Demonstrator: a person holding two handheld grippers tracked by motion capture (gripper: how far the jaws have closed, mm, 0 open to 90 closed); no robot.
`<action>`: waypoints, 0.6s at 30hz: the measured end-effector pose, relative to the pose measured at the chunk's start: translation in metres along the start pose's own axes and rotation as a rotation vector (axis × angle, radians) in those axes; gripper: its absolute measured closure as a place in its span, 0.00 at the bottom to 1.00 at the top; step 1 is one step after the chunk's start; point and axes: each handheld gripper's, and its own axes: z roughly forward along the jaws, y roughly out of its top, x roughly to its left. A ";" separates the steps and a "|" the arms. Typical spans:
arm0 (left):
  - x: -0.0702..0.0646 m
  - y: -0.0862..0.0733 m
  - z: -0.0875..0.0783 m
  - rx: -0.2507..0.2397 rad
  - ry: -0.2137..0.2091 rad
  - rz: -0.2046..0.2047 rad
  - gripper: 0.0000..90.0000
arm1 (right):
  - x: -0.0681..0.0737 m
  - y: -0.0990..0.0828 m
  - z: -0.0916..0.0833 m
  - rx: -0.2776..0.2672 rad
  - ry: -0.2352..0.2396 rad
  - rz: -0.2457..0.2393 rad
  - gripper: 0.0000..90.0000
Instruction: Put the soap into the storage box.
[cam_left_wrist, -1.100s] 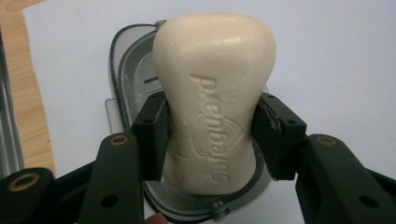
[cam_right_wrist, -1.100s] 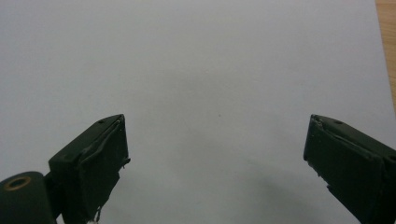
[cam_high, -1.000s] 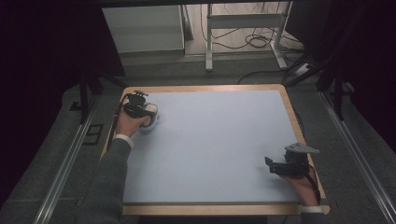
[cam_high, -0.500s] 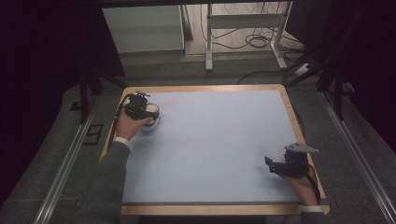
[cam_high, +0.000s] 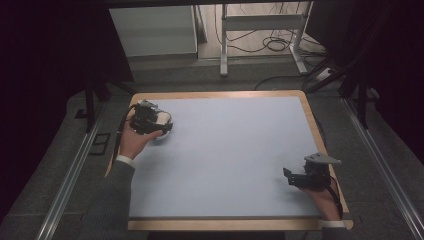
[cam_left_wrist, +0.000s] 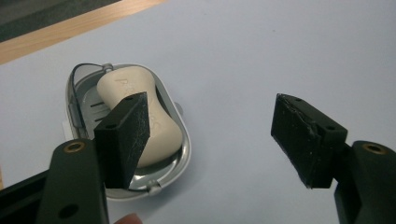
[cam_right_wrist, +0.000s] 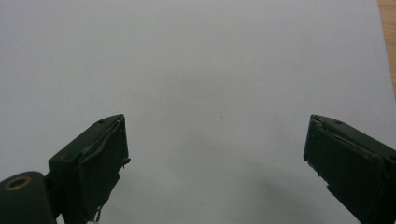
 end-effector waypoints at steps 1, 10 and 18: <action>-0.002 -0.003 -0.002 -0.006 -0.008 0.004 0.32 | 0.001 0.000 0.000 0.000 -0.001 -0.001 0.07; -0.020 -0.032 -0.010 -0.014 -0.082 0.036 0.30 | 0.004 0.003 0.003 0.002 0.007 -0.008 0.07; -0.038 -0.065 -0.008 -0.014 -0.149 0.032 0.29 | 0.002 0.003 0.002 -0.002 0.008 -0.004 0.07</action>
